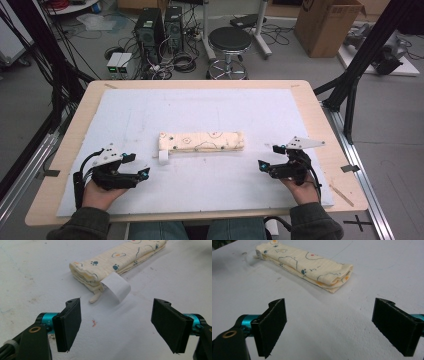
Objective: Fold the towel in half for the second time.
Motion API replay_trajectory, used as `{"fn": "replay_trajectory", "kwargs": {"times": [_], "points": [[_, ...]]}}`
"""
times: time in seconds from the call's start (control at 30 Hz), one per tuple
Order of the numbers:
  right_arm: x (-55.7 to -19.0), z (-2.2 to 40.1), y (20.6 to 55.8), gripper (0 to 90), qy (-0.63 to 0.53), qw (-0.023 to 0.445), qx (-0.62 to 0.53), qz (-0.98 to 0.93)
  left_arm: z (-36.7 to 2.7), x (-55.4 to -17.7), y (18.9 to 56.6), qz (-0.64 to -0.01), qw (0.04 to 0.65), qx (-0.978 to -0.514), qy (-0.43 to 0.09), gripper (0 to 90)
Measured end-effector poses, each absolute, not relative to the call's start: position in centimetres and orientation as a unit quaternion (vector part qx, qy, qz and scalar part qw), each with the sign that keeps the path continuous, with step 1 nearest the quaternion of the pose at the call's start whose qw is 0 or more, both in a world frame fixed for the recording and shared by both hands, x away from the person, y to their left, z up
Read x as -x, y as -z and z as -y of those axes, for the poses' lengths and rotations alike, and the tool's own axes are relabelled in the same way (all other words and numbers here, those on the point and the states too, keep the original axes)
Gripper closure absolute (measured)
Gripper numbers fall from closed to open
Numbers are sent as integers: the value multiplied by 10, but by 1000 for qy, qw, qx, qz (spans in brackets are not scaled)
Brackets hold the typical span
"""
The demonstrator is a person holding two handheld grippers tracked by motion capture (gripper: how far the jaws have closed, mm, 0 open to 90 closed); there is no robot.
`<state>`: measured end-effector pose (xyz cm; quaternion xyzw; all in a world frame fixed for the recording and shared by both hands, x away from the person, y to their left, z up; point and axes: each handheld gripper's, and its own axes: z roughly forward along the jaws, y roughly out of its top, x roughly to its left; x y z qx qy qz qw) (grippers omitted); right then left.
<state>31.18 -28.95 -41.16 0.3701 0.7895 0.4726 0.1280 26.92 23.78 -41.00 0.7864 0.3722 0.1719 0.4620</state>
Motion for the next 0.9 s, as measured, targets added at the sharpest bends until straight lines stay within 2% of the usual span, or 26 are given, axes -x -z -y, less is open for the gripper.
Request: {"fn": "replay_trajectory", "kwargs": {"times": [0.9], "points": [[-282, 294, 422, 118, -462, 137, -362, -798, -245, -245, 417, -376, 457, -782, -195, 248]]}}
